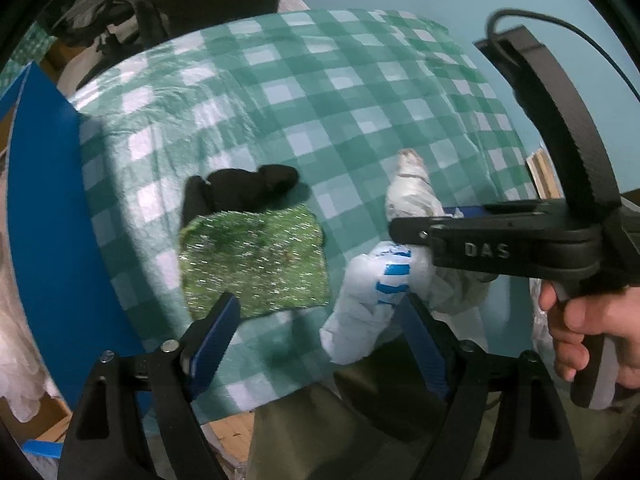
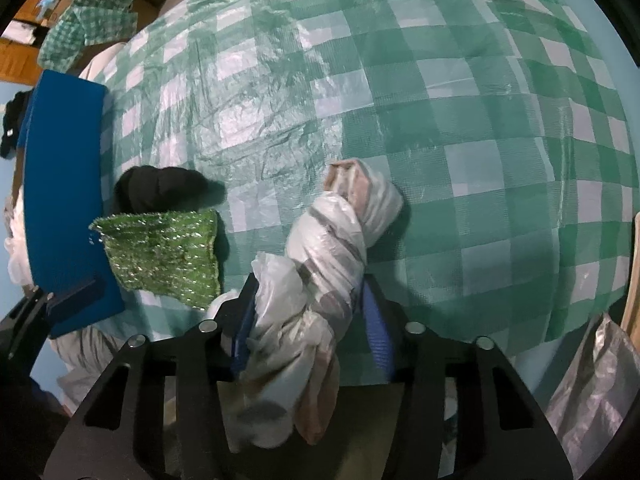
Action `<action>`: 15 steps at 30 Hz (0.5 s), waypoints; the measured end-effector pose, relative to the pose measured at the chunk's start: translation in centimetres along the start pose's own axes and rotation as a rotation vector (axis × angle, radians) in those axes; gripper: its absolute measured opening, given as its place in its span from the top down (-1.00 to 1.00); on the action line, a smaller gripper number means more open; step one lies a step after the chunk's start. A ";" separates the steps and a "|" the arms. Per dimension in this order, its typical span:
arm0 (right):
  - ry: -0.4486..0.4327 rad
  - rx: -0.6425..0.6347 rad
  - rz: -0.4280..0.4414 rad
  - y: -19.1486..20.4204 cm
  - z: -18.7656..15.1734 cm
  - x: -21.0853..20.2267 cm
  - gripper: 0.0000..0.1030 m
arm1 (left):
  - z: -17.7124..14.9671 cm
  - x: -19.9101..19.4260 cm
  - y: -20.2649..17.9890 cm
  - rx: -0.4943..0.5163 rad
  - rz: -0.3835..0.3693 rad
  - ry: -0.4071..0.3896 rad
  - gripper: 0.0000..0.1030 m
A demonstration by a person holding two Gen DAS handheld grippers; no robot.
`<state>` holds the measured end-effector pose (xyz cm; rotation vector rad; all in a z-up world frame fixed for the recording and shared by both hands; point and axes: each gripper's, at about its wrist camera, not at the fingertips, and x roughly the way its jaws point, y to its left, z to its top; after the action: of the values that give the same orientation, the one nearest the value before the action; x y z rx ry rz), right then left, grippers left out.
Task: Organize soft objects
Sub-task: 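Grasp the blue-striped sock with the left tool while the right tool grasps the plastic bag bundle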
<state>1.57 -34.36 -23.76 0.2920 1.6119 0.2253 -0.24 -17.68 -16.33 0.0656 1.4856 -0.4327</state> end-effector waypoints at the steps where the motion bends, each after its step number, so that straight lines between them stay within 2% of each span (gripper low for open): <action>1: -0.002 -0.006 -0.003 0.1 0.0 0.1 0.28 | -0.1 0.2 -0.2 0.004 -0.004 -0.002 -0.69; 8: -0.037 -0.061 0.003 -0.1 -0.1 0.1 0.38 | -0.2 2.3 -2.3 0.044 -0.030 0.020 -0.69; 15: -0.061 -0.066 0.000 -1.3 -0.4 -0.8 0.39 | -0.7 4.8 -4.2 0.115 0.057 0.047 -0.69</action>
<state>1.11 -35.81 -23.42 0.2459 1.5409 0.2662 -2.09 -22.51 -20.16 0.2100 1.5002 -0.4727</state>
